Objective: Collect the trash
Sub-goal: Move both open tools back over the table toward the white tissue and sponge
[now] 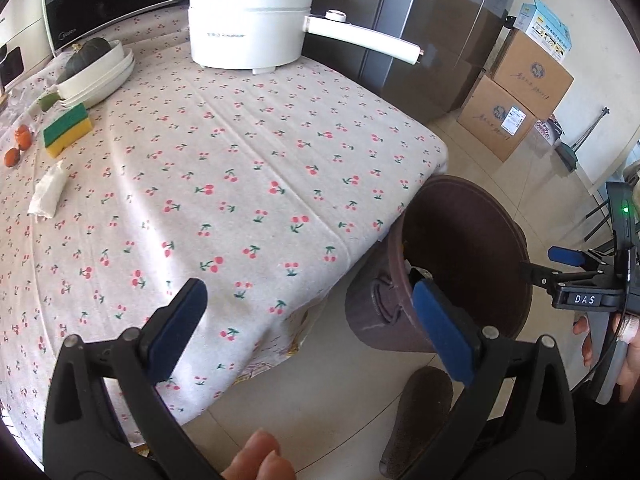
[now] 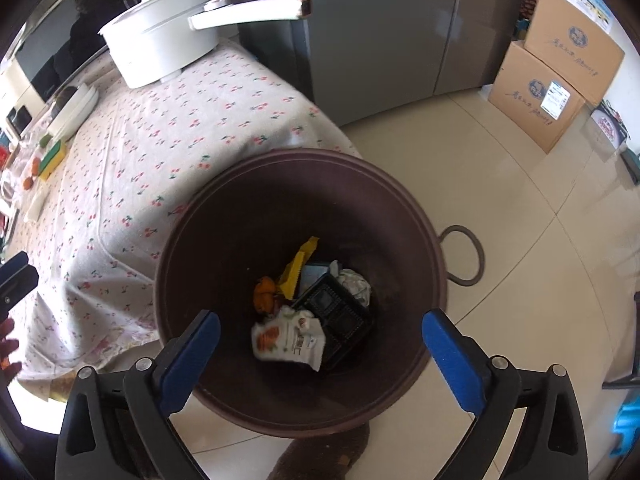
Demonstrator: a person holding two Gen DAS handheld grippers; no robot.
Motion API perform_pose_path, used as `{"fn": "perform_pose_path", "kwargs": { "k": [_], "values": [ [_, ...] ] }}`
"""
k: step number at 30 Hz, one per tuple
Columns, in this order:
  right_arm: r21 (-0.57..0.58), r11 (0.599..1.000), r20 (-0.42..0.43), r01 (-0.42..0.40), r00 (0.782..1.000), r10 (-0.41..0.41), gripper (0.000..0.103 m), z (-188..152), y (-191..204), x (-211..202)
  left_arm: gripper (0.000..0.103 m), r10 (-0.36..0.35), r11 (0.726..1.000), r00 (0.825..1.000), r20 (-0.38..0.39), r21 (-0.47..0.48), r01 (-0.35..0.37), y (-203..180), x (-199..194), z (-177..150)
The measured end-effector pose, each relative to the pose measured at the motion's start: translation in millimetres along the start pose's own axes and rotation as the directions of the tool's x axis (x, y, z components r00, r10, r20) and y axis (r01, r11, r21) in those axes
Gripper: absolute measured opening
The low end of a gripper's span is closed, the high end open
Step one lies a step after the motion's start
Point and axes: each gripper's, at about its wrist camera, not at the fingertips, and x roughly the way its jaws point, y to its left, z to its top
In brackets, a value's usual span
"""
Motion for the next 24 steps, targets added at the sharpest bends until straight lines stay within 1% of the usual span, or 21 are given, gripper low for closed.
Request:
{"fn": "perform_pose_path", "kwargs": {
  "k": [2,8,16,20,24],
  "values": [
    [-0.027,1.0,0.0,0.0,1.0,0.0,0.103,1.4,12.6,0.9,0.102,0.017,1.0,1.0,-0.005,-0.009,-0.017,9.4,-4.1,-2.6],
    [-0.099,0.995,0.036,0.008,0.999,-0.004,0.103,8.5,54.8,-1.3,0.102,0.048,0.996,0.999,-0.02,-0.069,-0.049,44.7,-15.2,-10.6],
    [-0.164,0.986,0.037,-0.032,0.999,0.039,0.103,20.1,109.1,-1.7,0.102,0.07,0.986,0.998,-0.006,-0.149,-0.07,90.2,-39.0,-20.2],
    [-0.204,0.978,0.034,-0.045,0.998,0.053,0.103,22.8,138.1,-2.8,0.102,0.093,0.977,0.996,0.005,-0.191,-0.091,117.4,-51.8,-23.8],
    [-0.238,0.97,0.03,-0.059,0.997,0.068,0.103,25.9,165.4,-2.6,0.102,0.121,0.957,0.992,0.022,-0.267,-0.111,154.4,-67.9,-26.1]
  ]
}}
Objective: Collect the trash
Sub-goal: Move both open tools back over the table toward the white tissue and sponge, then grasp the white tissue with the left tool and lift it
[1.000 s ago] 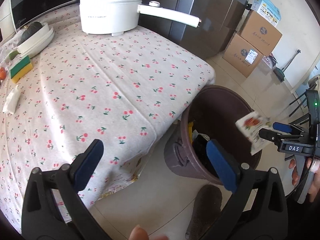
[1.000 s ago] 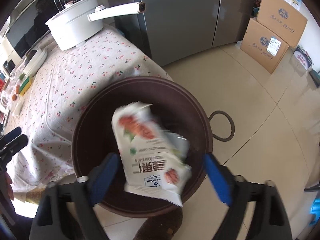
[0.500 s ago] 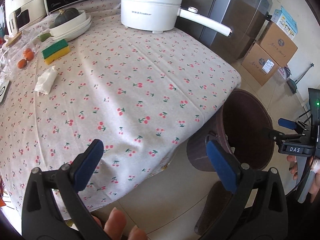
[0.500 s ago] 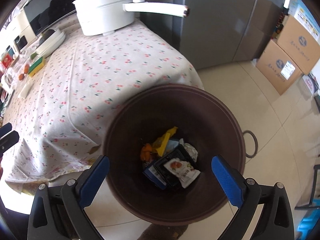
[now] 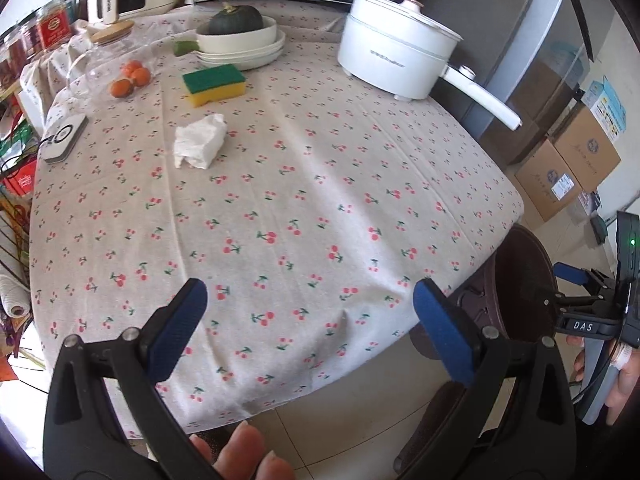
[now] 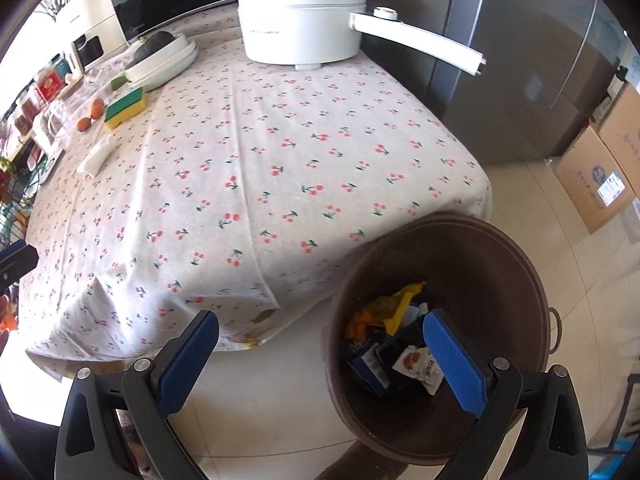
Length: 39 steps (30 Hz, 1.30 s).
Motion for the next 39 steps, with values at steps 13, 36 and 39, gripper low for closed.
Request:
{"fn": "perform_pose_path", "kwargs": {
  "k": [13,36,39],
  "values": [
    [-0.036,0.997,0.001,-0.067,0.998,0.067,0.103,33.7,61.0,7.9,0.102,0.128,0.977,0.991,0.036,-0.175,-0.119,93.5,11.7,22.3],
    [-0.01,0.995,-0.023,-0.099,0.995,0.099,0.103,74.1,67.4,42.0,0.075,0.147,0.971,0.988,-0.042,-0.187,-0.152,101.5,126.0,97.7],
    [0.0,0.996,-0.037,-0.094,0.995,0.094,0.103,74.3,67.1,45.5,0.05,0.13,0.967,0.99,-0.057,-0.215,-0.14,104.6,128.7,96.2]
  ]
}}
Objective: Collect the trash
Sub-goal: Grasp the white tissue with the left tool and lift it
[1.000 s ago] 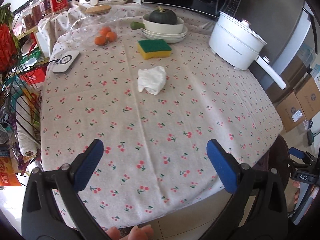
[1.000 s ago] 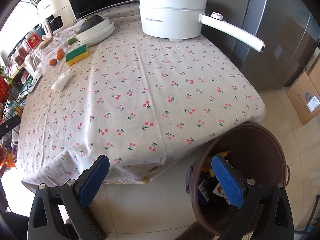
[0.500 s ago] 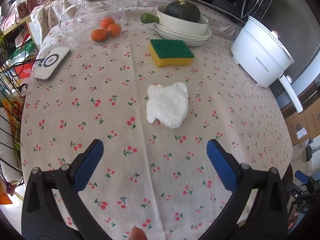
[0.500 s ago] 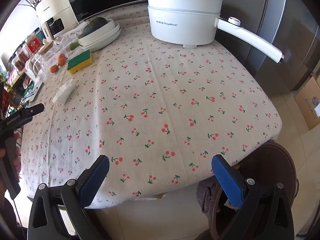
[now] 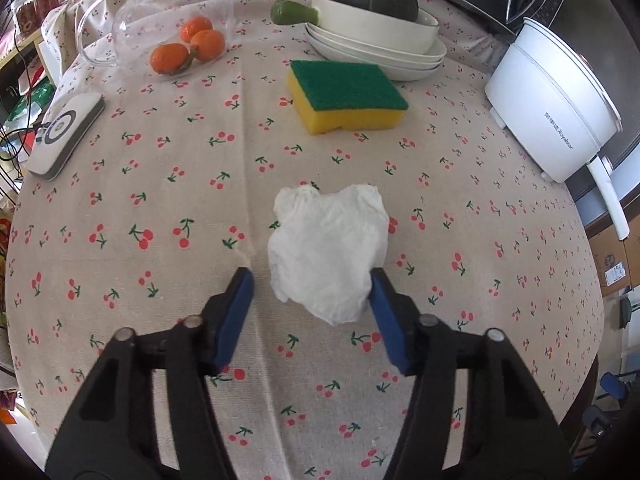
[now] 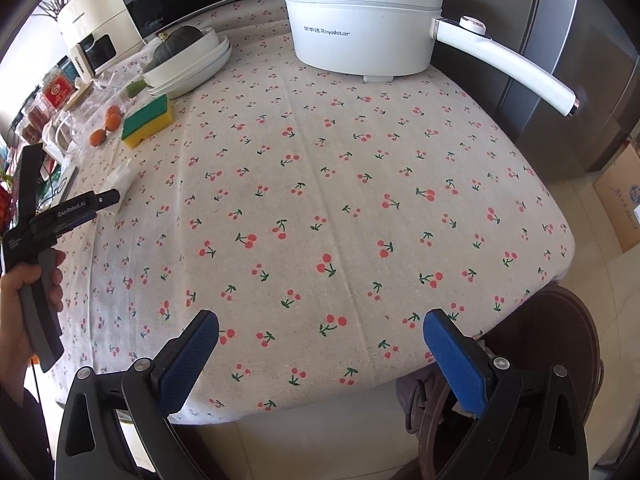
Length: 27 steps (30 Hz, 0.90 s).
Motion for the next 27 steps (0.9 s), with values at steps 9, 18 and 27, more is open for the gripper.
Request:
{"fn": "perform_pose_path", "kwargs": {
  "k": [9,18,27],
  "values": [
    [-0.033,0.999,-0.012,-0.01,1.0,0.01,0.103,-3.2,22.6,1.3,0.011,-0.051,0.998,0.999,0.012,-0.029,0.051,16.9,-26.7,-14.7],
    [-0.043,0.998,0.025,-0.049,0.998,0.05,0.103,1.9,57.0,-9.4,0.01,-0.021,0.996,0.997,0.074,-0.083,0.027,64.5,-92.5,-30.4],
    [-0.053,0.987,0.076,-0.152,0.985,0.156,0.103,60.4,138.2,3.6,0.01,-0.044,0.979,0.989,0.142,-0.19,0.071,110.9,-118.6,-39.6]
  ]
}}
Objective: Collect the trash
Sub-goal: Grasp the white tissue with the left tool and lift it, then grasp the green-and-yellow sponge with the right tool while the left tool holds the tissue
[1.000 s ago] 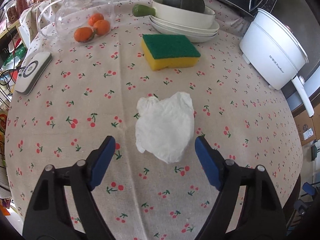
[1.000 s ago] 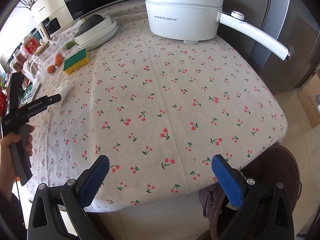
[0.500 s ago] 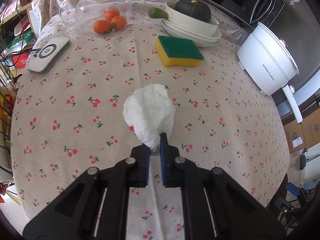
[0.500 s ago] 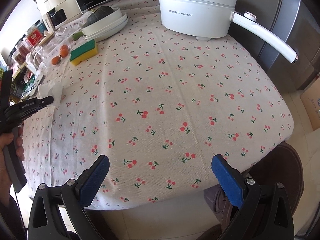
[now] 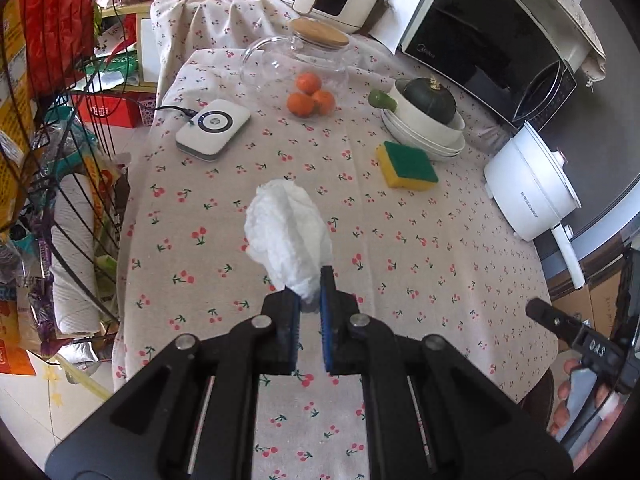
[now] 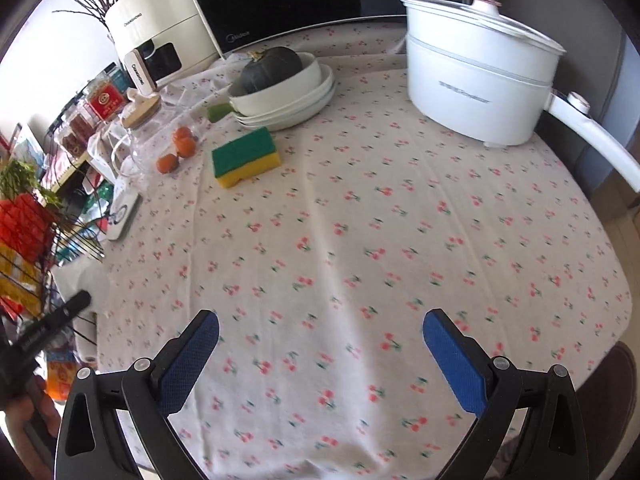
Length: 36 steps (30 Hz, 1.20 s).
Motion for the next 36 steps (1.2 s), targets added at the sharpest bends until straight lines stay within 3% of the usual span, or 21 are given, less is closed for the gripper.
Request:
{"fn": "perform_pose_path", "kwargs": {
  "k": [6,11,21,25,29,36],
  "values": [
    [-0.093,0.994,0.009,-0.058,0.998,0.059,0.103,49.9,53.1,56.2,0.01,-0.009,1.0,1.0,0.015,0.019,0.008,7.6,2.3,7.7],
    [-0.246,0.969,0.033,0.01,0.999,-0.002,0.103,84.2,85.0,107.4,0.01,0.014,1.0,1.0,-0.004,0.026,-0.014,17.3,16.0,10.6],
    [-0.292,0.956,0.016,0.0,1.0,0.005,0.103,115.0,98.6,185.7,0.01,0.062,0.998,0.997,-0.035,-0.002,-0.062,39.9,34.4,14.8],
    [-0.263,0.965,0.009,-0.016,1.0,0.019,0.103,121.0,100.6,200.6,0.01,0.074,0.997,0.996,-0.053,0.001,-0.074,42.8,40.4,12.0],
    [-0.238,0.971,0.025,0.012,1.0,-0.007,0.085,121.4,98.8,200.0,0.01,0.069,0.998,0.996,-0.061,0.003,-0.069,41.9,40.6,9.8],
    [-0.27,0.963,0.039,0.013,0.999,-0.003,0.082,99.5,83.5,149.2,0.01,0.015,1.0,0.997,-0.079,-0.007,-0.015,27.3,37.1,4.9]
  ]
}}
